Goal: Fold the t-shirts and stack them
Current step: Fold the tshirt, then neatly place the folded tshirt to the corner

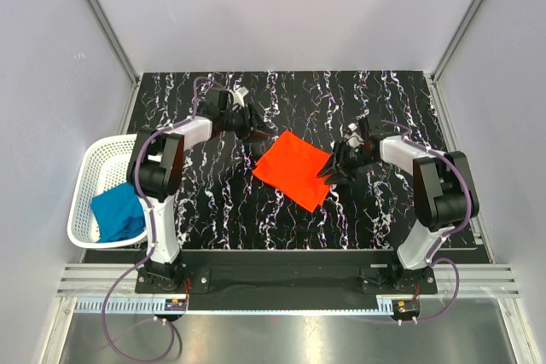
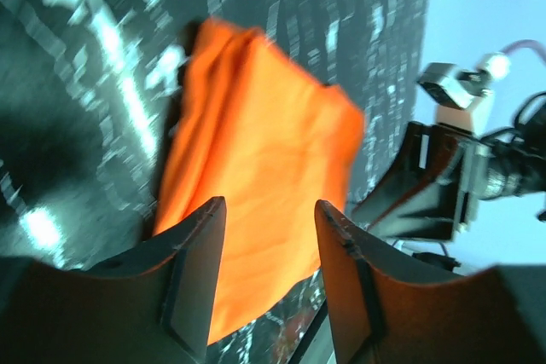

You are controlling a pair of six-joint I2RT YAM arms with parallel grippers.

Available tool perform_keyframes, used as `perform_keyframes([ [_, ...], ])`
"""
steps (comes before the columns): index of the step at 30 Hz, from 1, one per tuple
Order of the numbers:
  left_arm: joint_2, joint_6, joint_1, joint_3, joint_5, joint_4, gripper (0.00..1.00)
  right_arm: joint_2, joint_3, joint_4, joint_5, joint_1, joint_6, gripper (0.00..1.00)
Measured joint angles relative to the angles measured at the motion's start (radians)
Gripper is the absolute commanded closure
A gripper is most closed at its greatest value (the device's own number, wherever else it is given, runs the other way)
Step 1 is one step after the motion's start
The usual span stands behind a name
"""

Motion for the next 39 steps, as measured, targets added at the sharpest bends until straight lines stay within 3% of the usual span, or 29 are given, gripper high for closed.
perform_keyframes([
  [3, 0.014, -0.017, -0.010, 0.062, 0.002, 0.014, 0.45, 0.000, 0.019, -0.009, 0.021, -0.037, 0.019, 0.38],
  [8, 0.090, -0.016, -0.034, 0.179, -0.002, 0.023, 0.41, 0.000, 0.040, -0.017, 0.100, -0.068, 0.042, 0.25],
  [12, 0.153, -0.016, -0.045, 0.208, -0.005, 0.016, 0.41, 0.000, 0.040, -0.029, 0.177, -0.071, 0.042, 0.20],
  [18, 0.158, -0.004, -0.045, 0.207, -0.021, -0.010, 0.42, 0.049, 0.052, -0.029, 0.242, -0.071, 0.021, 0.21],
  [24, 0.069, 0.003, -0.023, 0.136, -0.030, -0.019, 0.43, 0.100, 0.095, -0.024, 0.258, -0.072, 0.003, 0.28],
  [32, -0.197, 0.002, -0.013, -0.094, -0.032, -0.024, 0.43, 0.143, 0.130, 0.001, 0.246, -0.072, -0.002, 0.37],
  [34, -0.270, 0.002, -0.016, -0.169, -0.032, -0.017, 0.44, 0.146, 0.131, 0.010, 0.242, -0.072, 0.001, 0.43],
  [35, -0.306, 0.002, -0.018, -0.208, -0.032, -0.013, 0.44, 0.150, 0.131, 0.014, 0.243, -0.072, 0.004, 0.51],
  [36, -0.377, 0.002, -0.019, -0.277, -0.032, -0.034, 0.43, 0.154, 0.131, 0.025, 0.236, -0.074, 0.009, 0.51],
  [39, -0.495, -0.010, -0.021, -0.396, -0.039, -0.017, 0.43, 0.167, 0.132, 0.036, 0.237, -0.074, 0.003, 0.66],
])
